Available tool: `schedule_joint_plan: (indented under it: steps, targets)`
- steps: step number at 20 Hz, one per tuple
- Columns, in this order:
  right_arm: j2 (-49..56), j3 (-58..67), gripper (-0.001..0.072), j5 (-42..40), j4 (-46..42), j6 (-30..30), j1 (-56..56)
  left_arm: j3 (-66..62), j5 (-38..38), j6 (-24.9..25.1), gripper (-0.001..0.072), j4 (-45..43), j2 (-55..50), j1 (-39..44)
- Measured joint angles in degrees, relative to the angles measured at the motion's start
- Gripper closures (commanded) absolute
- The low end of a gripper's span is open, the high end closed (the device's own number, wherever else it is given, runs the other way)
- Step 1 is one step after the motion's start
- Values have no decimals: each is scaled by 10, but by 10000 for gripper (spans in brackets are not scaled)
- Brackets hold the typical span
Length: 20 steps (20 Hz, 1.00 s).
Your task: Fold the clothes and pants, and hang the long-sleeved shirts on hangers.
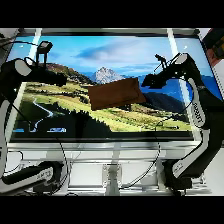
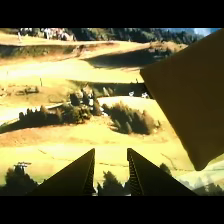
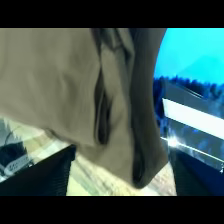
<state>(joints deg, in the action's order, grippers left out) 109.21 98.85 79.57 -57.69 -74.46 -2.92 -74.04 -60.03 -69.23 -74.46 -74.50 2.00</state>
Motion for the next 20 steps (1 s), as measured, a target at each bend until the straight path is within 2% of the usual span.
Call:
schedule_joint_plan:
  steps: [6,13,17,18,19,20]
  targets:
    - [37,0,9,-67,6,-29,29,0,-11,-9,476,-10,0,3]
    - [86,1,17,-59,98,-52,44,0,-13,-11,476,-14,0,9]
    - [94,0,31,-60,121,-55,65,0,-13,-11,476,-14,0,10]
    - [95,0,73,-64,121,-55,72,0,-13,-11,476,-14,-1,10]
    - [96,0,203,-73,120,-55,81,0,-13,-11,477,-14,-1,10]
    - [97,0,391,-83,115,-55,89,0,-13,-11,477,-14,-1,10]
